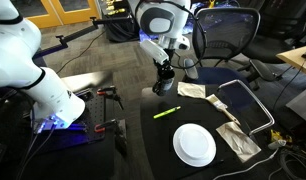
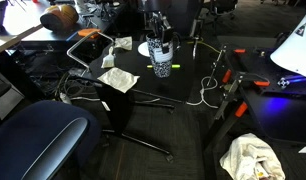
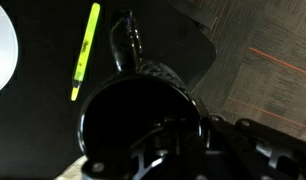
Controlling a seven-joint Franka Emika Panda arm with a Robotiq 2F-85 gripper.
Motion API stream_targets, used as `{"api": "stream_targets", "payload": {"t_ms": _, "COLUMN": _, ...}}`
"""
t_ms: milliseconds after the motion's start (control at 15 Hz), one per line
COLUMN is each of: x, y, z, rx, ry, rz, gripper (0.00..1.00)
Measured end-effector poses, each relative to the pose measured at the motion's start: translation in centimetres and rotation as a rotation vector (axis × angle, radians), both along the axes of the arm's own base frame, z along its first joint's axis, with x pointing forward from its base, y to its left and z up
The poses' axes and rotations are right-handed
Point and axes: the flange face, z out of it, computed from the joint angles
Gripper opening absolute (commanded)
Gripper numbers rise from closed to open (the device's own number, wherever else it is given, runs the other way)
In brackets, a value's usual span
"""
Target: Pick the mug and move it to the bottom left of the table
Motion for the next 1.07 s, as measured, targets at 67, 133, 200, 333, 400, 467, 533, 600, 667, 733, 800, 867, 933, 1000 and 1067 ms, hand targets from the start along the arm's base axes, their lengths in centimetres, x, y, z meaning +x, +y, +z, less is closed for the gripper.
{"api": "stream_targets", "payload": {"t_ms": 67, "x": -0.3, "y": 0.2, "z": -0.2, "rx": 0.001, "ry": 0.007, "rz": 0.001, "gripper": 0.03}}
{"api": "stream_targets", "payload": {"t_ms": 133, "x": -0.6, "y": 0.4, "z": -0.4, "rx": 0.003, "ry": 0.014, "rz": 0.002, "gripper": 0.03}}
{"api": "stream_targets", "payload": {"t_ms": 200, "x": -0.8, "y": 0.6, "z": -0.6, "rx": 0.003, "ry": 0.019, "rz": 0.004, "gripper": 0.03}}
{"api": "stream_targets", "payload": {"t_ms": 333, "x": -1.2, "y": 0.9, "z": -0.9, "rx": 0.002, "ry": 0.026, "rz": 0.011, "gripper": 0.03}}
{"api": "stream_targets", "payload": {"t_ms": 400, "x": -1.3, "y": 1.0, "z": -0.9, "rx": 0.002, "ry": 0.026, "rz": 0.015, "gripper": 0.03}}
{"api": "stream_targets", "payload": {"t_ms": 467, "x": -1.3, "y": 1.1, "z": -1.0, "rx": 0.002, "ry": 0.026, "rz": 0.017, "gripper": 0.03}}
{"api": "stream_targets", "payload": {"t_ms": 533, "x": -1.3, "y": 1.2, "z": -1.1, "rx": 0.003, "ry": 0.025, "rz": 0.019, "gripper": 0.03}}
{"api": "stream_targets", "payload": {"t_ms": 600, "x": -1.2, "y": 1.3, "z": -1.2, "rx": 0.003, "ry": 0.02, "rz": 0.02, "gripper": 0.03}}
{"api": "stream_targets", "payload": {"t_ms": 667, "x": -1.2, "y": 1.4, "z": -1.3, "rx": 0.004, "ry": 0.013, "rz": 0.021, "gripper": 0.03}}
{"api": "stream_targets", "payload": {"t_ms": 733, "x": -1.0, "y": 1.4, "z": -1.5, "rx": 0.003, "ry": 0.002, "rz": 0.024, "gripper": 0.03}}
{"api": "stream_targets", "payload": {"t_ms": 800, "x": -0.9, "y": 1.4, "z": -1.7, "rx": 0.002, "ry": -0.01, "rz": 0.026, "gripper": 0.03}}
{"api": "stream_targets", "payload": {"t_ms": 867, "x": -0.8, "y": 1.4, "z": -2.0, "rx": 0.001, "ry": -0.02, "rz": 0.029, "gripper": 0.03}}
{"api": "stream_targets", "payload": {"t_ms": 933, "x": -0.7, "y": 1.4, "z": -2.3, "rx": -0.002, "ry": -0.029, "rz": 0.032, "gripper": 0.03}}
{"api": "stream_targets", "payload": {"t_ms": 1000, "x": -0.6, "y": 1.3, "z": -2.6, "rx": -0.006, "ry": -0.037, "rz": 0.036, "gripper": 0.03}}
{"api": "stream_targets", "payload": {"t_ms": 1067, "x": -0.5, "y": 1.3, "z": -2.9, "rx": -0.009, "ry": -0.042, "rz": 0.041, "gripper": 0.03}}
